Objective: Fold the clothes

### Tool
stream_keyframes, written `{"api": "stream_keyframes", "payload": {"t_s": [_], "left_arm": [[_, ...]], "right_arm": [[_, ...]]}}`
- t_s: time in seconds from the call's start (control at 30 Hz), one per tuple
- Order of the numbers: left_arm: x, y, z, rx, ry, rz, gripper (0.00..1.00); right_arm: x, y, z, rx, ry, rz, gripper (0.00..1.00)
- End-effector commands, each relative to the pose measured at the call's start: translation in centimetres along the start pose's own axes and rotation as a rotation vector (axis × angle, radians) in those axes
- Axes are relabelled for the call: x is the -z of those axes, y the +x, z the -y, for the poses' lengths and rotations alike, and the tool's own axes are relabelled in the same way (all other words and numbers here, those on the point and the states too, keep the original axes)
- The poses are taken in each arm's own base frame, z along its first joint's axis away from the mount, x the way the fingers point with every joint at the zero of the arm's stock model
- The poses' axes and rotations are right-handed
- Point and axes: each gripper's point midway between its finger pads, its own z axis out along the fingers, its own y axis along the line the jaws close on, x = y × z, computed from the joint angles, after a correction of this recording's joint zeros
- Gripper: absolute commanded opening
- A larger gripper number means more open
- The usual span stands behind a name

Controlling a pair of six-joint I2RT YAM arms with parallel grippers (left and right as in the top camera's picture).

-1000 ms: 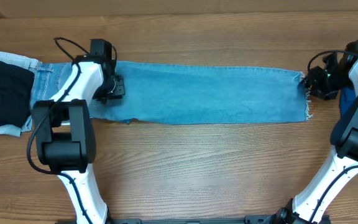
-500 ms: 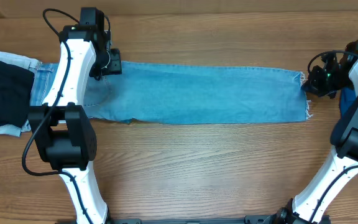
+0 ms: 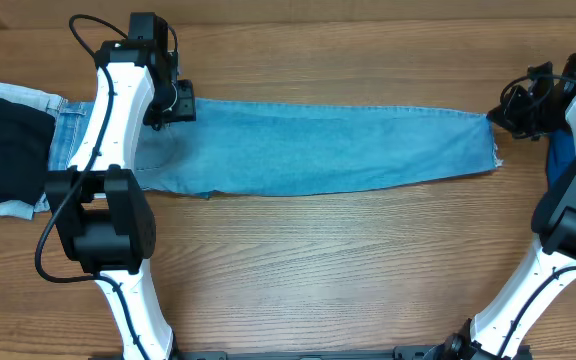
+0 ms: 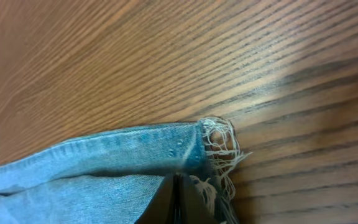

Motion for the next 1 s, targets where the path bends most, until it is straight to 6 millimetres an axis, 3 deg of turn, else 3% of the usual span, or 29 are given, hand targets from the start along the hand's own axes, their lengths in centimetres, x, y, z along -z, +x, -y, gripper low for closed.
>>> {"api": "stream_keyframes", "payload": {"t_s": [0.0,0.13,0.23,0.4,0.53,0.73,0.87,0.9,0.97], "left_arm": [[1.1,-0.6,0.2,-0.017,0.007,0.031,0.53],[1.1,-0.7,0.2,-0.017,0.008,0.034,0.53],[1.1,-0.7,0.2,-0.016,0.008,0.035,0.53],[1.1,-0.7,0.2,-0.016,0.009,0.036,0.53],[1.2,-1.0,0.2,-0.018,0.008,0.047,0.54],[1.3,-1.6,-3.1,0.034,-0.124,0.073,0.61],[1.1,-2.7,-3.8,0.073,-0.062,0.106,0.64],[0.9,-3.0,-3.8,0.070,-0.060,0.114,0.63],[-0.1,-3.5,-3.6,0.053,-0.050,0.122,0.52]], "right_arm": [[3.0,-2.6,-1.7,0.037,-0.027,0.102,0.04],[4.2,-3.9,-1.8,0.055,-0.039,0.160,0.04],[4.4,-4.2,-0.8,0.046,-0.007,0.171,0.04],[4.2,-3.7,2.0,0.018,0.140,0.156,0.04],[4.0,-3.6,2.0,0.019,0.139,0.152,0.04],[4.1,-3.6,2.1,0.015,0.140,0.153,0.04],[4.6,-3.8,3.2,-0.004,0.153,0.163,0.04],[4.7,-3.8,3.5,-0.008,0.155,0.166,0.04],[4.8,-3.8,3.6,-0.010,0.156,0.166,0.04]]}}
